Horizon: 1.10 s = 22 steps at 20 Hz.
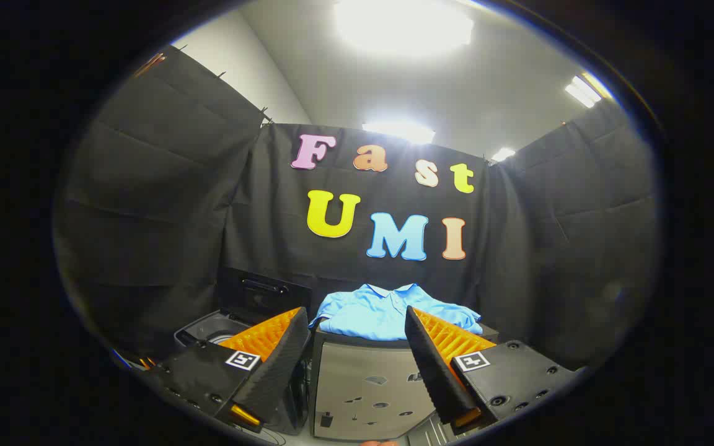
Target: Put the clothes into the washing machine and then close the washing machine lid.
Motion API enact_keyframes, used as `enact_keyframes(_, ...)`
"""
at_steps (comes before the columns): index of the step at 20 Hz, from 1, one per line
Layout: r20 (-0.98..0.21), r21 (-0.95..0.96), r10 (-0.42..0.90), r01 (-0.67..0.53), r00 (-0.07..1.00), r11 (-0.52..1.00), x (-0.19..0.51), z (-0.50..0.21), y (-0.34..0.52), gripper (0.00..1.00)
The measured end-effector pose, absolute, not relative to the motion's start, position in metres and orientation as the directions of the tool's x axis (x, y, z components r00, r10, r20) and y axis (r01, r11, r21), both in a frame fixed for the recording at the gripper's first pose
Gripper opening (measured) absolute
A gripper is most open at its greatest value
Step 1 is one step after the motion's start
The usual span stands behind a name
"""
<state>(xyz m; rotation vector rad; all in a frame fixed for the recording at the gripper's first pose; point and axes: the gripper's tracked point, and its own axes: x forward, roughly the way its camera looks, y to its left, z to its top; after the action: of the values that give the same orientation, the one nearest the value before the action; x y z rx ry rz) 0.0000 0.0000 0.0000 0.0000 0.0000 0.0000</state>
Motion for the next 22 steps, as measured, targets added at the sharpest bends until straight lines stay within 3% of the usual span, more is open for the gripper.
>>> enact_keyframes(22, -0.018, 0.012, -0.002, 0.002, 1.000, 1.000, -0.0053, -0.0066, -0.0002, 0.98)
